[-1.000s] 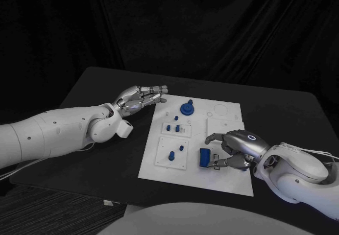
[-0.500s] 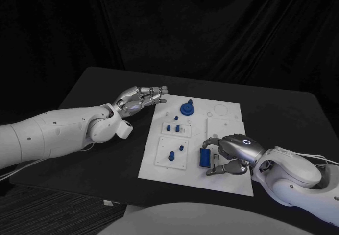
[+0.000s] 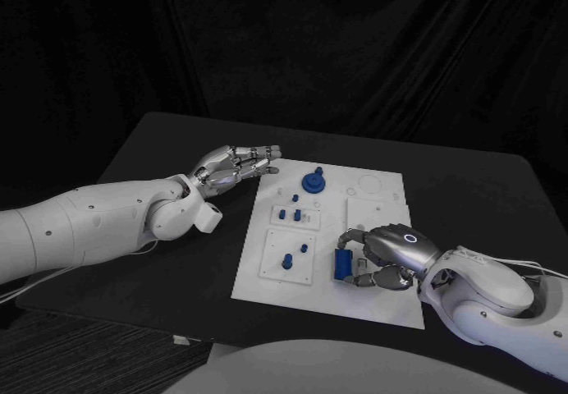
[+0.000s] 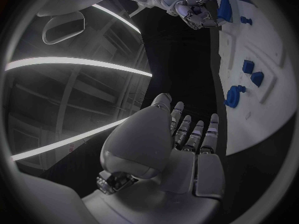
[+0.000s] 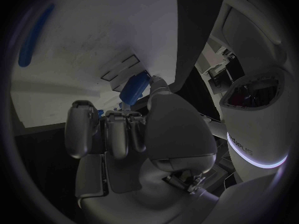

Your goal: Assemble the parts on the task board

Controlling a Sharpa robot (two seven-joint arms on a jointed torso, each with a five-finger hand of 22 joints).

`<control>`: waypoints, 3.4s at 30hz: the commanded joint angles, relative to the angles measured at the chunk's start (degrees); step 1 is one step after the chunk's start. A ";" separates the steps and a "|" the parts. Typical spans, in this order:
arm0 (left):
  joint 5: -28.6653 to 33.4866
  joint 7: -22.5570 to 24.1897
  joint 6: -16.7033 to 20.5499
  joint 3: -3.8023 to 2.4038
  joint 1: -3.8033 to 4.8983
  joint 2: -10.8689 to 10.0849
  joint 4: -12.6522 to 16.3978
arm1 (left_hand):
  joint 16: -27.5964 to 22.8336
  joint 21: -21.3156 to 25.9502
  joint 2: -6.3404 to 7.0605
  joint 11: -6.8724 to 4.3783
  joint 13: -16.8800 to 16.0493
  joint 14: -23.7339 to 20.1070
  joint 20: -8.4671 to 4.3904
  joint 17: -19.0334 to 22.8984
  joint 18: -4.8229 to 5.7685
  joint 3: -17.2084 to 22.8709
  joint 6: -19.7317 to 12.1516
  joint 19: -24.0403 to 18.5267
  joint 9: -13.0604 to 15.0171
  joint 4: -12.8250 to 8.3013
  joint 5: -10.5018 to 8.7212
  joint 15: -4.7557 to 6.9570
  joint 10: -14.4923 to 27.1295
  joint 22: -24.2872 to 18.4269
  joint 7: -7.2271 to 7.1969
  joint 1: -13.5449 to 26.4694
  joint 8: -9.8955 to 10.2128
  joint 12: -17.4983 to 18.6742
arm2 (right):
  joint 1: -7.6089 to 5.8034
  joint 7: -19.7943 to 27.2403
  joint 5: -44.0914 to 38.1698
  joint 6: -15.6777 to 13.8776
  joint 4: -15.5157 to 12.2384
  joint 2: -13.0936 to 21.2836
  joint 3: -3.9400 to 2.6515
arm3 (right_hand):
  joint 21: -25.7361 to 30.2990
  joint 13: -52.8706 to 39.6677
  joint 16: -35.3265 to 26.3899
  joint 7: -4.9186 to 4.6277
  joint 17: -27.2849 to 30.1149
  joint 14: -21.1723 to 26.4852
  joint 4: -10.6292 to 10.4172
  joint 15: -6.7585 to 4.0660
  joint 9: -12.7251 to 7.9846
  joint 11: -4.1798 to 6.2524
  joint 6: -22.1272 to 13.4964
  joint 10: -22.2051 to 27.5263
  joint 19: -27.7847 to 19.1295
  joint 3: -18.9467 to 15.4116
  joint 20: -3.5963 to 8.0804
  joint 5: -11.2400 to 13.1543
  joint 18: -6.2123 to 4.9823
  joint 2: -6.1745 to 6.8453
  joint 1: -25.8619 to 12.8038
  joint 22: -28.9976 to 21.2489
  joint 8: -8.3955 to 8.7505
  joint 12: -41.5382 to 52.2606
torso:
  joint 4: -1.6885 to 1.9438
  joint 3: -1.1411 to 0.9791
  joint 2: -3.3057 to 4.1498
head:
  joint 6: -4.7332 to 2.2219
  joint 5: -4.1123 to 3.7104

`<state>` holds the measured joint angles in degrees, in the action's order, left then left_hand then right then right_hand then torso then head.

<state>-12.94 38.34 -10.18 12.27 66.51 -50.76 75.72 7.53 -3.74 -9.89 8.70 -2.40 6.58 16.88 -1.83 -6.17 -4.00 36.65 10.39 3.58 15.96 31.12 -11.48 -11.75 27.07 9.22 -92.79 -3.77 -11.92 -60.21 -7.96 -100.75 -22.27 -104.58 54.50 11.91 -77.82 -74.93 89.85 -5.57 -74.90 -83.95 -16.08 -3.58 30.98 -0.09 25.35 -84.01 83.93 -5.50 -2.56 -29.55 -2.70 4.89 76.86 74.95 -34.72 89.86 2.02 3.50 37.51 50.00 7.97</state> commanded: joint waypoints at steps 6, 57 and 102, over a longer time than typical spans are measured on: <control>0.37 0.64 -1.01 -0.05 -0.12 0.08 0.14 | 0.29 -0.36 0.02 0.52 -0.07 0.06 -0.07 -0.02 0.29 0.32 0.38 0.50 0.07 0.01 0.26 -0.09 0.07 -0.05 0.14 -0.50 -0.28 -0.21 | 0.29 -1.68 -1.06 -1.80 0.05 -0.36 0.00 | 0.38 -15.07 0.15 0.05 -15.10 -6.05 0.70 -0.02 0.47 0.06 -0.92 -5.99 0.79 0.07 -0.13 -7.00 -0.22 -0.45 1.80 11.17 -3.72 0.14 | 0.01 0.00 0.00 | 0.00 0.10; 0.37 -0.03 -1.75 -0.05 -0.24 0.10 0.00 | 0.38 -0.42 -0.23 0.61 -0.06 0.06 -0.06 -0.02 0.36 0.77 0.21 0.63 0.04 0.03 0.28 -0.20 0.13 0.09 0.20 -0.62 -0.25 -0.21 | 0.92 -4.92 -1.07 1.06 -0.62 0.03 0.00 | 4.41 -15.07 -0.73 -1.27 -13.79 -5.66 -0.17 1.02 -10.09 -1.10 -11.64 -5.99 -0.61 1.60 -1.12 -1.65 -0.98 0.38 -1.61 10.16 -9.49 0.14 | 0.02 -0.01 0.01 | 0.00 0.29; 0.37 -0.72 -2.74 -0.06 -0.36 0.13 -0.18 | 0.51 -0.49 -0.46 0.63 -0.05 0.10 -0.06 -0.04 0.43 1.40 0.03 0.78 0.01 0.01 0.30 -0.57 0.19 0.14 0.21 -0.82 -0.21 -0.21 | 1.66 -5.61 -0.71 -1.31 -3.30 1.84 0.00 | 1.65 -15.07 0.15 -0.29 -15.10 -6.05 -0.62 0.15 -12.46 -0.17 -6.70 -5.99 0.82 3.92 -0.28 -23.91 -0.40 -1.50 -6.89 10.97 -15.74 0.14 | -0.01 -0.01 -0.02 | 0.00 0.16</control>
<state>-12.94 37.20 -12.11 12.26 66.24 -50.73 75.53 7.75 -3.96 -10.32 8.90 -2.38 6.78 16.89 -1.83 -6.18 -2.89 36.65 10.80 3.56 15.95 31.12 -11.69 -11.55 27.30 9.22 -93.22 -3.77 -11.92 -58.74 -11.87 -101.32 -24.12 -107.56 56.20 11.92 -76.15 -74.90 89.86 -8.28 -74.92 -83.99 -16.78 -3.12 18.62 -0.59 16.12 -83.91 83.84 -1.75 -3.06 -53.48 -2.70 3.39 70.46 74.90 -49.02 89.85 2.00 3.49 37.50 50.00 8.15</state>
